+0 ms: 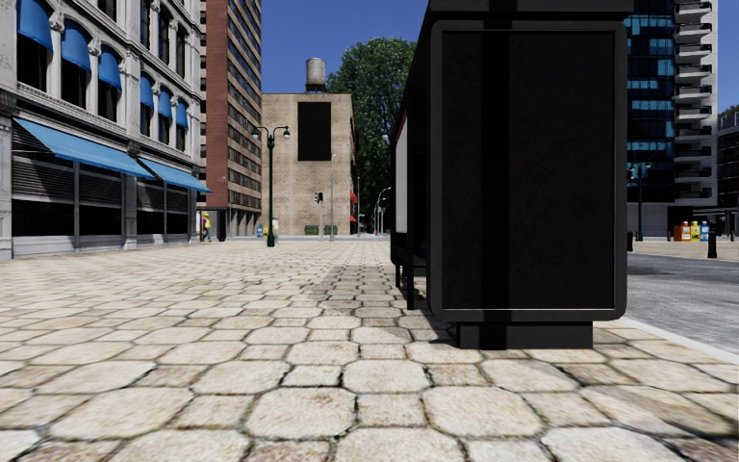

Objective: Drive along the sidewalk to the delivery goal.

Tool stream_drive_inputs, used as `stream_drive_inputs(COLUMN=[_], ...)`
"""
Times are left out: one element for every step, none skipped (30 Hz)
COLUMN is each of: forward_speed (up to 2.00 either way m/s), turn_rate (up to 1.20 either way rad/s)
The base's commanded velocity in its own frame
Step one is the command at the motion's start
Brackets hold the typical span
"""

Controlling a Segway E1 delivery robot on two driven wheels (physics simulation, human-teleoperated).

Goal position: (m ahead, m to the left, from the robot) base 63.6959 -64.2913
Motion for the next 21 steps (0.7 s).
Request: stream_drive_inputs(forward_speed=[0.00, 0.00, 0.00, 0.00, 0.00, 0.00, 0.00, 0.00, 0.00, 0.00, 0.00, 0.00, 0.00, 0.00, 0.00, 0.00, 0.00, 0.00, 0.00, 0.00, 0.00], turn_rate=[0.00, 0.00, 0.00, 0.00, 0.00, 0.00, 0.00, 0.00, 0.00, 0.00, 0.00, 0.00, 0.00, 0.00, 0.00, 0.00, 0.00, 0.00, 0.00, 0.00, 0.00])
